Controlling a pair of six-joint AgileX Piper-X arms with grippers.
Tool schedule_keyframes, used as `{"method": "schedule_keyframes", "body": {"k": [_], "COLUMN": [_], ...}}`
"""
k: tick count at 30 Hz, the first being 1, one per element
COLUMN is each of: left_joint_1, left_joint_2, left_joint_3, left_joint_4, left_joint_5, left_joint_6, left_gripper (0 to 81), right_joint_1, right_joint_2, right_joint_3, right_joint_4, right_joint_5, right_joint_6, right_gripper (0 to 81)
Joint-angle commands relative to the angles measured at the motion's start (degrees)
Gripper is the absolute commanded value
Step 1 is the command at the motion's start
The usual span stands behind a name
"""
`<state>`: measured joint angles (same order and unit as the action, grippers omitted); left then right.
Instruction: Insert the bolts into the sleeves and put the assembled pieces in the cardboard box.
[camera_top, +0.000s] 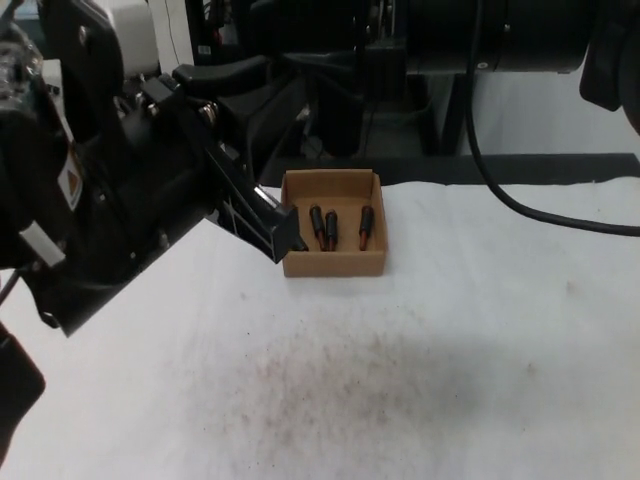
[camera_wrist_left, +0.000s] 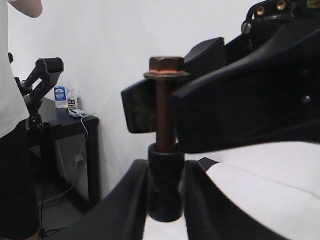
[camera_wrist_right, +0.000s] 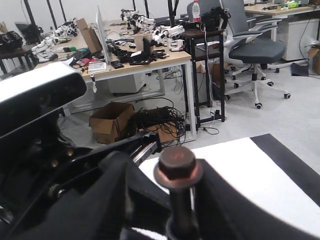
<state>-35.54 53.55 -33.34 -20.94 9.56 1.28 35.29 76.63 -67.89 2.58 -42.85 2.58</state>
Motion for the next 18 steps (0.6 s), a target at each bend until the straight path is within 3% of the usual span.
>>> {"method": "schedule_keyframes", "body": {"k": [1,18], "left_joint_1": [0.03,0.03], "left_joint_2": [-0.16,-0.06], "left_joint_3": [-0.65,-0.65], "left_joint_4": [-0.35,6.65], "left_joint_5": [-0.11,-3.14], "left_joint_6": [1.32,1.31], "left_gripper": [0.3,0.3], "right_joint_1": [0.04,0.04], "right_joint_2": [-0.80,-0.80], "right_joint_3": [-0.33,-0.33], "right_joint_4": [0.15,0.15], "right_joint_5": [-0.82,0.64], "right_joint_6": [0.02,0.02], "right_gripper": [43.6,43.6]}}
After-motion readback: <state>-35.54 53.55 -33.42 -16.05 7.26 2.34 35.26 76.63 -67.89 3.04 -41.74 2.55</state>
